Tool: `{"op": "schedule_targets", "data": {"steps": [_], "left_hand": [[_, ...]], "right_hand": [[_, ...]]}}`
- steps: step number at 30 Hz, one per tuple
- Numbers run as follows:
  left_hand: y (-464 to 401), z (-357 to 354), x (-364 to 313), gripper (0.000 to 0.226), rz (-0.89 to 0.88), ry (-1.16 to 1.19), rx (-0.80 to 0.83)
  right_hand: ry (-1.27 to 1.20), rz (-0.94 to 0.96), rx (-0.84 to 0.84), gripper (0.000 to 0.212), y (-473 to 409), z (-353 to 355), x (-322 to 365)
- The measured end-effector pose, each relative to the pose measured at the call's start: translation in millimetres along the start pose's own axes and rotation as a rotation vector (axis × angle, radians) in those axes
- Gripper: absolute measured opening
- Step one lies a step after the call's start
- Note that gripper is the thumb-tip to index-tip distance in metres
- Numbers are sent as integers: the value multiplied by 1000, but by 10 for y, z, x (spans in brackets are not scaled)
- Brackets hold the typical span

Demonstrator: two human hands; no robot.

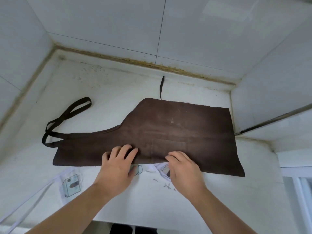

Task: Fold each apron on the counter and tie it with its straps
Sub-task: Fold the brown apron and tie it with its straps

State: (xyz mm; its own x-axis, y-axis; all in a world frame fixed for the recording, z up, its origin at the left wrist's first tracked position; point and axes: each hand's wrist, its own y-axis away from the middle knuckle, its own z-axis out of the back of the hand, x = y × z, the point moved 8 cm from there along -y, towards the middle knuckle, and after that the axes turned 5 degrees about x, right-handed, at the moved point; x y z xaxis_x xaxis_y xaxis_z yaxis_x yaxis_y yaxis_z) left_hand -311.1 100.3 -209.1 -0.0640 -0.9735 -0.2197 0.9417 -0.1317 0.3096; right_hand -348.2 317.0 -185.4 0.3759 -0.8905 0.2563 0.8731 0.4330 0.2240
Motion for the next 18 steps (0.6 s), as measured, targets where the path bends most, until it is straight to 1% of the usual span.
{"op": "schedule_targets", "data": {"steps": [2, 4, 5, 7, 9, 13, 15, 17, 18], "left_hand": [[-7, 51, 49, 69, 22, -70, -51], [2, 126, 199, 75, 63, -104, -70], [18, 151, 302, 77, 96, -113, -66], [79, 224, 531, 82, 167, -136, -64], [167, 278, 787, 85, 239, -171, -50], [322, 306, 1304, 79, 385, -177, 29], [373, 386, 1382, 76, 400, -128, 65], [390, 465, 1420, 71, 408, -108, 148], [389, 517, 1446, 68, 402, -117, 199]], "right_hand": [[20, 45, -33, 45, 44, 45, 15], [55, 32, -12, 52, 114, 41, -65], [77, -21, 10, 60, 160, 17, -175], [125, -185, 52, 79, 269, -25, -505], [161, -321, 67, 86, 417, -12, -859], [183, -434, 50, 71, 669, 116, -1361], [197, -455, 39, 62, 781, 182, -1520], [200, -492, 89, 48, 833, 288, -1598], [205, -509, 117, 36, 850, 368, -1624]]}}
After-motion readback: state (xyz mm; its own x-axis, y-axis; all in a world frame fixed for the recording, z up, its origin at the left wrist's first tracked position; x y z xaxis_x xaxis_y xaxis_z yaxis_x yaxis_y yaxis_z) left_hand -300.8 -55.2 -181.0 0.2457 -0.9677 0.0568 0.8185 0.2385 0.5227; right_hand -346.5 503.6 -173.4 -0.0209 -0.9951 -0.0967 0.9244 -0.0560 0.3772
